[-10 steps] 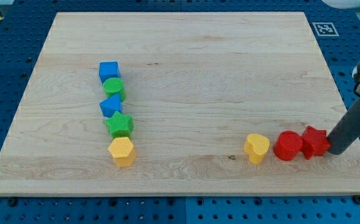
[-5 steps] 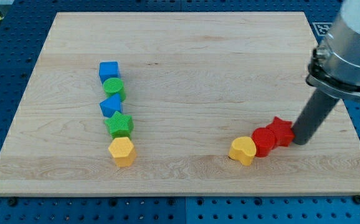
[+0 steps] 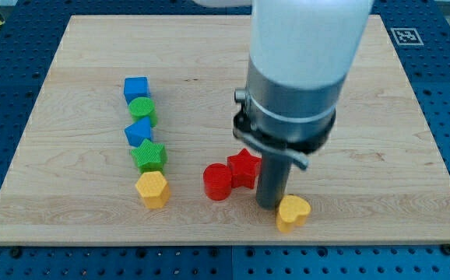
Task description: Place the red star top right to the blue cube
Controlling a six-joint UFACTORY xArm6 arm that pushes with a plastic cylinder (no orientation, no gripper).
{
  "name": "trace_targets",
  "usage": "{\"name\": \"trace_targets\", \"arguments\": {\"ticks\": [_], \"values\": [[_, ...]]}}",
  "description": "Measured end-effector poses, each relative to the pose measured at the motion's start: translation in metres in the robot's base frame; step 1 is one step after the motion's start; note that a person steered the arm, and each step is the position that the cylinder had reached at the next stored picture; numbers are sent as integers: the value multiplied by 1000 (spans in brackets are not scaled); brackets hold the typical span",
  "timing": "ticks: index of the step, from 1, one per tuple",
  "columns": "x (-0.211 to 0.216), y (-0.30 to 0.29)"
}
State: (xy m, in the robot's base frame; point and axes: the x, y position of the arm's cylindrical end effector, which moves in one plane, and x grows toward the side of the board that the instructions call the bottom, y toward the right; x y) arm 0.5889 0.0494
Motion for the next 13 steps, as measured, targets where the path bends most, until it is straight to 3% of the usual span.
{"name": "trace_targets", "arguments": {"ticks": [2, 8, 10, 11, 13], "values": [[-13, -35], [-195, -8], [-180, 64], [-204, 92], [-213, 81]]}}
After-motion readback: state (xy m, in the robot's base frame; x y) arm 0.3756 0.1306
